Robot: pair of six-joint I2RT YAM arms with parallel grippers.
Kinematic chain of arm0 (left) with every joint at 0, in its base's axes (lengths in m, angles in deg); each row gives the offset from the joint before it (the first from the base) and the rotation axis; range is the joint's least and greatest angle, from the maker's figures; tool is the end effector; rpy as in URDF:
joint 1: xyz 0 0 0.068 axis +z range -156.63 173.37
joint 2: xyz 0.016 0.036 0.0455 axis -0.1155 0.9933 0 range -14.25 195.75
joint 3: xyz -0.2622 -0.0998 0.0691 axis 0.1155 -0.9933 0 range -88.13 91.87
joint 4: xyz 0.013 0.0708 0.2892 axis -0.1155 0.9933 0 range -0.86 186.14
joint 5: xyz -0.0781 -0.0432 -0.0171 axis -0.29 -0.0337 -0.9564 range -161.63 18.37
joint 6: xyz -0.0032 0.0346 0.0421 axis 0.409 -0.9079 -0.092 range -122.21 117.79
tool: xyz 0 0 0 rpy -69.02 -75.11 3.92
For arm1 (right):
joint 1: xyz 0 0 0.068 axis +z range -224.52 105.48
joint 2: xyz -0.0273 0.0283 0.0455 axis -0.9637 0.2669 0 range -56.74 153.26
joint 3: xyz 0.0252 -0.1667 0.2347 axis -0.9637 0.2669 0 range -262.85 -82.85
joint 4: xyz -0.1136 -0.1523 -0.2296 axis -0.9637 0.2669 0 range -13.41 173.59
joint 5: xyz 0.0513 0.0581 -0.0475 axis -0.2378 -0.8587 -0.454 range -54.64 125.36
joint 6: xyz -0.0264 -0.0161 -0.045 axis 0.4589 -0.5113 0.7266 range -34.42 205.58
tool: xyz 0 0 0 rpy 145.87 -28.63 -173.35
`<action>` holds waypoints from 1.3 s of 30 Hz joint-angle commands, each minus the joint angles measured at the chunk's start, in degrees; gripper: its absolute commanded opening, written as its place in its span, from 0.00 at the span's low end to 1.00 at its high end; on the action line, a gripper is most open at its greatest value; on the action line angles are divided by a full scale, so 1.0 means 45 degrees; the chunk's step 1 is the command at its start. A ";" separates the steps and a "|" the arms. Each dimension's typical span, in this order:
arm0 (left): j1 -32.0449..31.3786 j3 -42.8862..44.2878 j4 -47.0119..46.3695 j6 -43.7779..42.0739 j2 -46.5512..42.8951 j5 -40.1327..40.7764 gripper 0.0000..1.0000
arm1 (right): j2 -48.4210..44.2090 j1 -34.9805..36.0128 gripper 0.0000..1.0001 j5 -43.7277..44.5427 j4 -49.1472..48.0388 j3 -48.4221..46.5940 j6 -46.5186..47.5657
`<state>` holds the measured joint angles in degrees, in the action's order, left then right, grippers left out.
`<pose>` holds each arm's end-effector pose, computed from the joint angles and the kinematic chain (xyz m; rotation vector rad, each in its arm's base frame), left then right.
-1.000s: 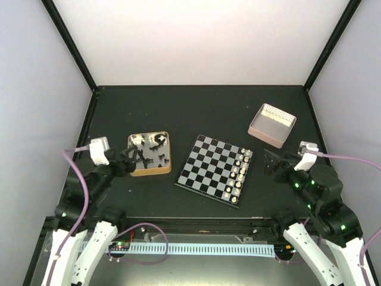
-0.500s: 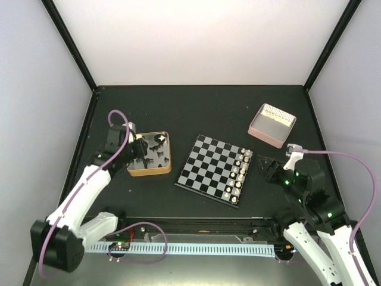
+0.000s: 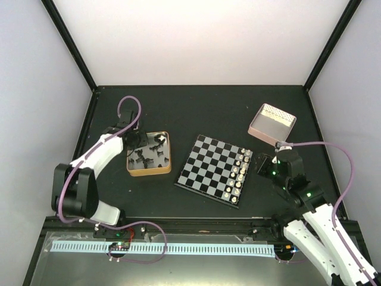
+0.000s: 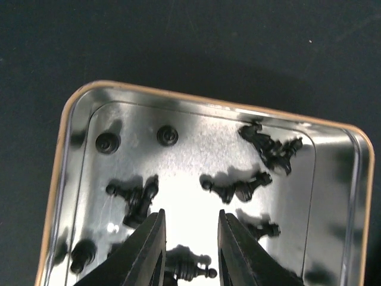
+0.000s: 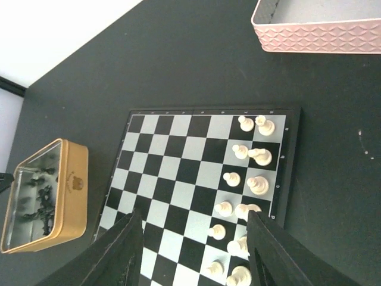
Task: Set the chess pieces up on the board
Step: Pick up the chess piece from the storage box.
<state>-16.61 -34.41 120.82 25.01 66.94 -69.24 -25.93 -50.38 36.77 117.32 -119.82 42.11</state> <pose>0.3087 -0.0527 0.2183 -0.4066 2.5807 -0.1784 0.1332 0.0587 0.2847 0.3915 2.2128 0.6340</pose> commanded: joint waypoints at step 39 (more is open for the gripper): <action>0.0352 0.1285 -0.2449 0.0357 0.3958 0.1806 0.05 | 0.2892 -0.0004 0.39 0.0556 -0.2201 -0.0496 0.0373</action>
<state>-15.25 -28.64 110.55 27.72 86.77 -62.29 -12.14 -50.38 39.26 108.64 -120.65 43.71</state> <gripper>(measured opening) 0.076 0.392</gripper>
